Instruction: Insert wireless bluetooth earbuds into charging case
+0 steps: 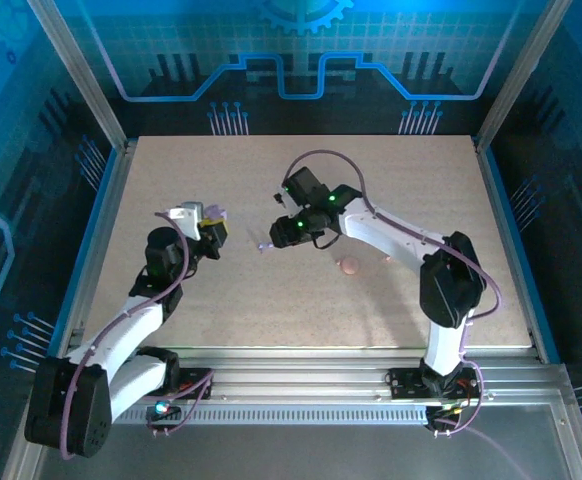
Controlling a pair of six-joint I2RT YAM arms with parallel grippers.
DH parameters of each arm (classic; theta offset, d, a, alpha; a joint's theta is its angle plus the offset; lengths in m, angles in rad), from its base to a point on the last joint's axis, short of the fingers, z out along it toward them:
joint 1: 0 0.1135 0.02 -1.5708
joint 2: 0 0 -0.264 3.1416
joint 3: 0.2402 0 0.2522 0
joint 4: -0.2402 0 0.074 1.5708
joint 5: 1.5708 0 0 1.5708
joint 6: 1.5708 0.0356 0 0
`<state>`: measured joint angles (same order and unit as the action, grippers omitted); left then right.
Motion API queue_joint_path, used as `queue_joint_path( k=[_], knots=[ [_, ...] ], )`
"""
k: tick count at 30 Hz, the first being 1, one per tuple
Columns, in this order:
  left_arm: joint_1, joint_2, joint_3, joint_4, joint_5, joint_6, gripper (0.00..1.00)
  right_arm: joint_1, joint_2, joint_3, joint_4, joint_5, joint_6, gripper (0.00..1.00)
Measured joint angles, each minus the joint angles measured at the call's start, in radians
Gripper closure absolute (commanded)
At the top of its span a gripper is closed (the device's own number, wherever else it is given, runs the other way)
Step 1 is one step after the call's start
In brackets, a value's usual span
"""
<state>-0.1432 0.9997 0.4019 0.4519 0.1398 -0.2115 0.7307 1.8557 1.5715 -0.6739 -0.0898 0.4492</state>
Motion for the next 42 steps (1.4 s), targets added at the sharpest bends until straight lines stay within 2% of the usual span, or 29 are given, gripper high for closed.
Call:
queue_joint_path(
  k=[6,12,27,42],
  knots=[
    [0.037,-0.004,-0.013,-0.002,-0.031,-0.026,0.84,0.004,0.091,0.077,-0.008,0.021,0.107,0.57],
    [0.044,0.014,-0.014,-0.005,-0.031,-0.027,0.84,0.019,0.198,0.183,-0.025,0.038,0.15,0.59],
    [0.063,0.029,-0.027,0.003,-0.031,-0.035,0.84,0.024,0.443,0.389,-0.06,-0.01,0.155,0.65],
    [0.08,0.03,-0.027,0.003,-0.03,-0.046,0.84,0.024,0.571,0.504,-0.081,-0.026,0.153,0.67]
  ],
)
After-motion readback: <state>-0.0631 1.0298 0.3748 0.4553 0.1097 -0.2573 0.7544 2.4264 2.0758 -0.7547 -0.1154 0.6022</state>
